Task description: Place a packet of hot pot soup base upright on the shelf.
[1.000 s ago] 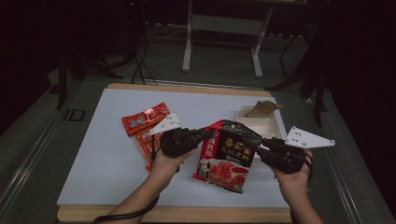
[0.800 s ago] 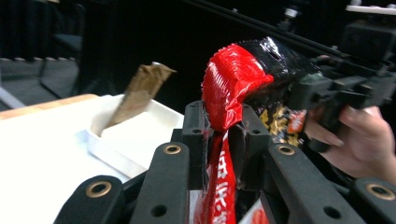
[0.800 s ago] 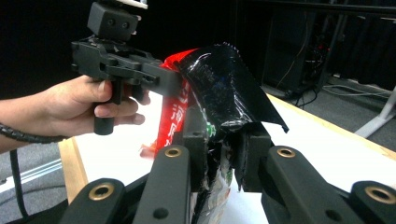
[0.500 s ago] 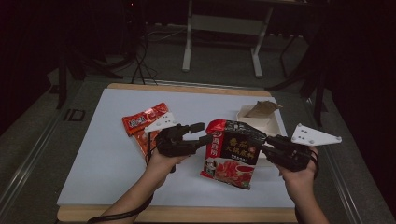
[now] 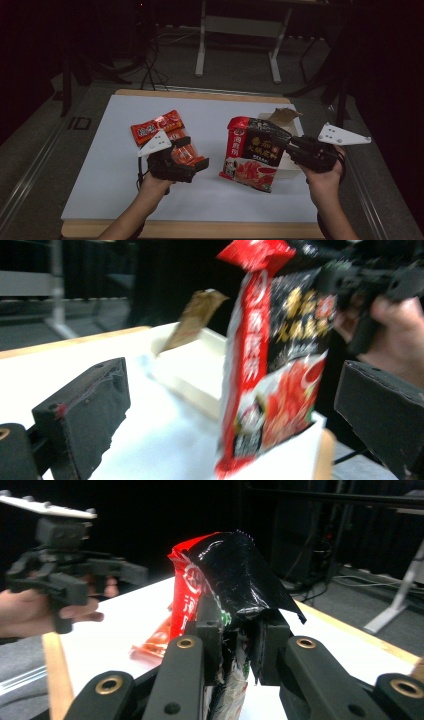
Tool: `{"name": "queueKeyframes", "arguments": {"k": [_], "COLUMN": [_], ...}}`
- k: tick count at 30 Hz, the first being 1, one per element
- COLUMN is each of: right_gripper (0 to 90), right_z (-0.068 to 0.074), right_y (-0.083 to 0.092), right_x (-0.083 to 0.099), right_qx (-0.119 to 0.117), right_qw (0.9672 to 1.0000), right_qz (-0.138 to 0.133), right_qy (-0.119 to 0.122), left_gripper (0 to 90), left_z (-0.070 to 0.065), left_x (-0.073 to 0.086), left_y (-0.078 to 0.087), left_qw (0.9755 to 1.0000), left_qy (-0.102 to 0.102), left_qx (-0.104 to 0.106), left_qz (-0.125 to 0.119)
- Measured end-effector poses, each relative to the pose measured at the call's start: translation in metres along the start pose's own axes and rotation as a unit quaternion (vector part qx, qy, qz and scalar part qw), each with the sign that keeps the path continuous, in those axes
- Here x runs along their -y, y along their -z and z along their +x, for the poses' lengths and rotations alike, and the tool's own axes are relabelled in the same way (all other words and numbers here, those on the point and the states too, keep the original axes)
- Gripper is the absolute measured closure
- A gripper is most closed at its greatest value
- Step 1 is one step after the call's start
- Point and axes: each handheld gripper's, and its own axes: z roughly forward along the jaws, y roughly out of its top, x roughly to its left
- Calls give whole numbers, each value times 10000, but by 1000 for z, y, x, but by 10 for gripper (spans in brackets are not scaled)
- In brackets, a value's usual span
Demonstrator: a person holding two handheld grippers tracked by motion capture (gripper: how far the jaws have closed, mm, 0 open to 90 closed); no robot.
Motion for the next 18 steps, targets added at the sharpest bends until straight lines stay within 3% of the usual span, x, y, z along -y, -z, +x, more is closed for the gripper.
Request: {"name": "queueKeyframes", "arguments": {"k": [4, 5, 12, 18], "right_gripper": [773, 773, 774, 772], "right_z": [-5, -12, -31, -47], "right_y": [0, -1, -2, 3], "right_x": [-1, -2, -9, -19], "right_qx": [35, 74, 250, 410], "right_qw": [10000, 10000, 9996, 9985], "right_qz": [-27, -29, -117, -356], "right_qy": [1, 6, 51, 102], "left_gripper": [22, 22, 22, 22], "left_z": [4, 5, 7, 8], "left_x": [10, 12, 35, 50], "left_y": [10, 12, 25, 33], "left_qw": [9999, 9998, 9989, 9988], "left_qy": [75, 75, -280, -248], "left_qx": [-26, -46, -316, -384], "left_qz": [152, 162, 208, 168]}}
